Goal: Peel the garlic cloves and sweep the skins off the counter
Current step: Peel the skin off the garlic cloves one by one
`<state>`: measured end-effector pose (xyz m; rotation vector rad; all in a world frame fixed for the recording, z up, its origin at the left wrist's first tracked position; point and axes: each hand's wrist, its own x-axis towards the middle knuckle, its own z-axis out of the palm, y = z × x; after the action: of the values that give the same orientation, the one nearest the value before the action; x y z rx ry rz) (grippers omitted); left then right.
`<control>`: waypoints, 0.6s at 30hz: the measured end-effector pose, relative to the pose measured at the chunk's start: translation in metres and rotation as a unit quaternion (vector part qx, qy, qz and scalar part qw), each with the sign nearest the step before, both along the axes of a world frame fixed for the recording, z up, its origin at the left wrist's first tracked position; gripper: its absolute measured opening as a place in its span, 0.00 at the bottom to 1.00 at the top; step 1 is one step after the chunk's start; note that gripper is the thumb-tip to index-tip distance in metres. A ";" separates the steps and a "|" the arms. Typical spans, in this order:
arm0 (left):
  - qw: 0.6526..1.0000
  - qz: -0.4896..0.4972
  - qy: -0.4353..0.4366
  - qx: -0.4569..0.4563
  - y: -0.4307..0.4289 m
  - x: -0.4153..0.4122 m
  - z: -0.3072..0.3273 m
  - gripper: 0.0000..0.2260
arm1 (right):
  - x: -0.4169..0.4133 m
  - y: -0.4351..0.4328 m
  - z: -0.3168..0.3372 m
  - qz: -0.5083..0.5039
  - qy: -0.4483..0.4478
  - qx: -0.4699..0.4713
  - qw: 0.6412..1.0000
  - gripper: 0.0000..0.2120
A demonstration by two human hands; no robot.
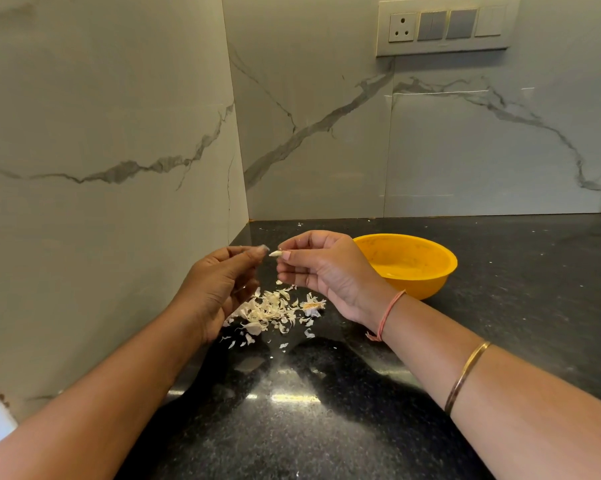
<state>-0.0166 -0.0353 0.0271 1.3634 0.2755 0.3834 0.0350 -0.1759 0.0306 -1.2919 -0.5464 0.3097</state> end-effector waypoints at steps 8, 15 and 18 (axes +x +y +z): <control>0.999 -0.016 -0.007 0.028 -0.001 0.001 -0.002 0.04 | 0.000 0.000 0.001 -0.025 -0.021 0.002 0.999 0.07; 0.985 0.016 -0.042 0.164 0.000 0.004 -0.008 0.01 | -0.002 0.004 -0.002 -0.085 -0.153 -0.070 0.982 0.08; 0.950 0.056 -0.102 0.291 0.000 0.003 -0.008 0.05 | -0.001 0.006 -0.003 -0.117 -0.206 -0.098 0.967 0.07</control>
<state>-0.0135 -0.0349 0.0192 1.8727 0.0649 0.7362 0.0340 -0.1699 0.0274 -1.6107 -0.7174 -0.1103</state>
